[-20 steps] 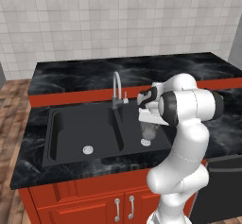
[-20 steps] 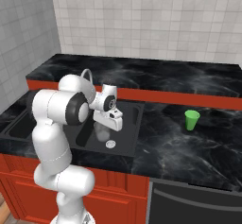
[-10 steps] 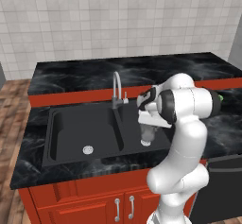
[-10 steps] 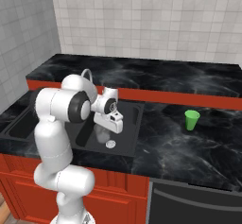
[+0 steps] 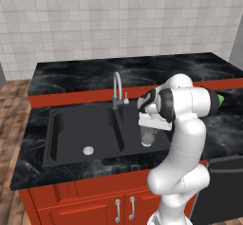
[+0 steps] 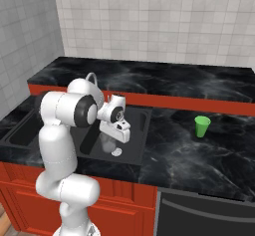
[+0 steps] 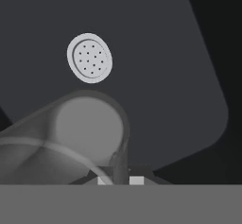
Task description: Move any existing items from the left basin to the right basin for drying. Then move the cup from the counter to the left basin of the sink for washing.
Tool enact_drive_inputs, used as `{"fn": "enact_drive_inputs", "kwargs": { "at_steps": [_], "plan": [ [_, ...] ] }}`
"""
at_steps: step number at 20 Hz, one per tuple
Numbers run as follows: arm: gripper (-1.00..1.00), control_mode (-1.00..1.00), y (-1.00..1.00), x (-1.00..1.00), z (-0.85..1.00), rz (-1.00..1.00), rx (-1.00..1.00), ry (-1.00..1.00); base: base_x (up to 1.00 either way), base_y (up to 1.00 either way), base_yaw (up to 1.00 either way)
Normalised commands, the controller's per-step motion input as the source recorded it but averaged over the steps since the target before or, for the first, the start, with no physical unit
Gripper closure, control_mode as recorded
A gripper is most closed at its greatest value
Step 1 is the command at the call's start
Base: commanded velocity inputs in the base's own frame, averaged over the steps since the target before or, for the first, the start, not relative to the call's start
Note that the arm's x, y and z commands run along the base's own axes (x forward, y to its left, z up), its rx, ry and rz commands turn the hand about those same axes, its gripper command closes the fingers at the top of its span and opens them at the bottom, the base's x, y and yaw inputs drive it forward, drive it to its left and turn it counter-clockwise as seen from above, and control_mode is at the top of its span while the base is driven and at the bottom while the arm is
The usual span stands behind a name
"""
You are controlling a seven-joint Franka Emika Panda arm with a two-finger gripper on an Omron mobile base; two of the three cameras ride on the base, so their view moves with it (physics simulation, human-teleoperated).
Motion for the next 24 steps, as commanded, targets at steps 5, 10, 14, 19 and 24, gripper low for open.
{"fn": "enact_drive_inputs", "kwargs": {
  "at_steps": [5,10,14,19,24],
  "plan": [
    [1.0,-1.0,0.0,0.04,-0.15,0.0,0.01,0.0,0.0,0.0,0.0],
    [1.0,-1.0,0.0,0.02,-0.15,0.0,0.01,0.0,0.0,0.0,0.0],
    [1.0,-1.0,0.0,0.02,-0.19,0.01,0.0,0.03,0.0,0.0,0.0],
    [1.0,-1.0,0.0,0.05,-0.16,0.03,0.0,0.05,0.0,0.0,0.0],
    [1.0,-1.0,0.0,0.02,-0.13,0.02,0.0,0.02,0.0,0.0,0.0]
  ]
}}
